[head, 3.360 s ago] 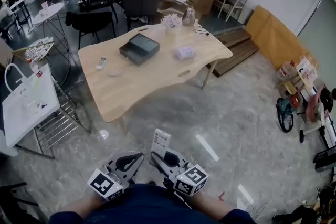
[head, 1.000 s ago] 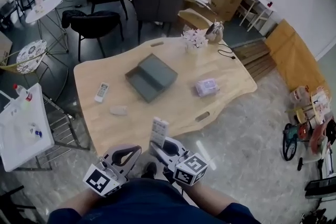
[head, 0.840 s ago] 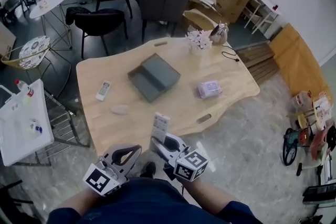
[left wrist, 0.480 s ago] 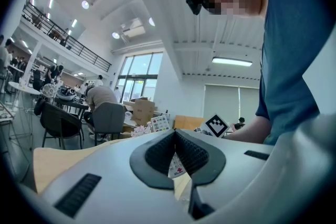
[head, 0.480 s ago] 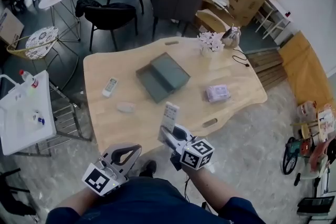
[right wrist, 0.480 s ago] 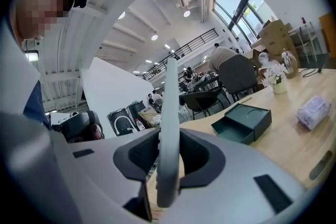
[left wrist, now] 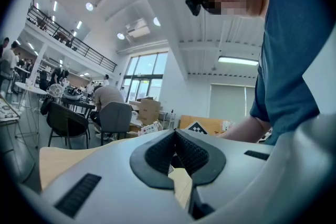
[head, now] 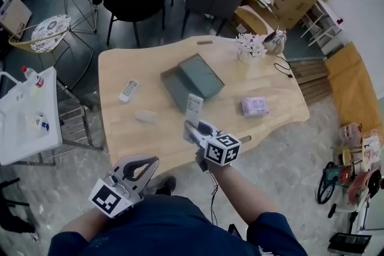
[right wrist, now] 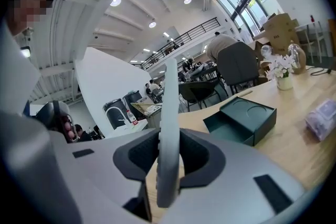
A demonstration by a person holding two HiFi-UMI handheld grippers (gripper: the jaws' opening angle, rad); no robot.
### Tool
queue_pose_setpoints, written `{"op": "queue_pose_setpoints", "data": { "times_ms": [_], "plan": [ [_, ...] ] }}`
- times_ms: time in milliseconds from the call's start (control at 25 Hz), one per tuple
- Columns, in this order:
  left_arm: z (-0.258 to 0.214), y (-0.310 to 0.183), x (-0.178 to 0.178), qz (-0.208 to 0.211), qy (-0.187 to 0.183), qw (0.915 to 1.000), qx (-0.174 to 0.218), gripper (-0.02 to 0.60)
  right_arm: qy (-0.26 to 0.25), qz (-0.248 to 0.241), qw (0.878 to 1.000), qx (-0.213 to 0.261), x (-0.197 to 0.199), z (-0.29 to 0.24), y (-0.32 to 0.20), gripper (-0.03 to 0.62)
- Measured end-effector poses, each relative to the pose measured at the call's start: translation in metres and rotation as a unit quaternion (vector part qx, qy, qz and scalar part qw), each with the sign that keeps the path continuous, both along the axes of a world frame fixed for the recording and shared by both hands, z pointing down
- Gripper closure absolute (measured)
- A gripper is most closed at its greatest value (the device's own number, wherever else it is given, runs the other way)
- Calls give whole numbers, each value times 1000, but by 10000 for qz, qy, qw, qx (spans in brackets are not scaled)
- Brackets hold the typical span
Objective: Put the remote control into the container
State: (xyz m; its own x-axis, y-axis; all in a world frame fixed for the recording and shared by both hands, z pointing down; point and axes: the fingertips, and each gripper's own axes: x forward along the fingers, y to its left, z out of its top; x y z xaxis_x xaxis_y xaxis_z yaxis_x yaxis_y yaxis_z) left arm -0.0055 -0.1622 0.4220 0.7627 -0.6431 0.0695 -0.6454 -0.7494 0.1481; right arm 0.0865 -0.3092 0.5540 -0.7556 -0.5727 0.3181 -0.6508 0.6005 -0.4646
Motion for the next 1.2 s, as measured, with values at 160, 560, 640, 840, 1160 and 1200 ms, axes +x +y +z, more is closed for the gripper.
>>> {"op": "queue_pose_setpoints", "data": {
  "times_ms": [160,560,640,840,1160,1200],
  "plan": [
    [2,-7,-10,-142,23,9999,-24,551,195,33,9997,-150,0,21,-39,485],
    [17,-19,-29,-358,-48,9993,-135,551,881,120,9947,-521,-7,86,-134,485],
    [19,-21,-34,-400,-56,9991,-162,551,1073,44,9926,-574,-11,98,-150,485],
    [28,-25,-43,-538,-98,9982,-231,551,1510,-262,9841,-896,-19,130,-183,485],
    [40,-39,-55,-661,-318,9970,-256,551,2234,-824,9616,-1363,-34,183,-208,485],
    [41,-40,-56,-669,-339,9969,-251,551,2347,-934,9570,-1425,-36,190,-209,485]
  ]
}}
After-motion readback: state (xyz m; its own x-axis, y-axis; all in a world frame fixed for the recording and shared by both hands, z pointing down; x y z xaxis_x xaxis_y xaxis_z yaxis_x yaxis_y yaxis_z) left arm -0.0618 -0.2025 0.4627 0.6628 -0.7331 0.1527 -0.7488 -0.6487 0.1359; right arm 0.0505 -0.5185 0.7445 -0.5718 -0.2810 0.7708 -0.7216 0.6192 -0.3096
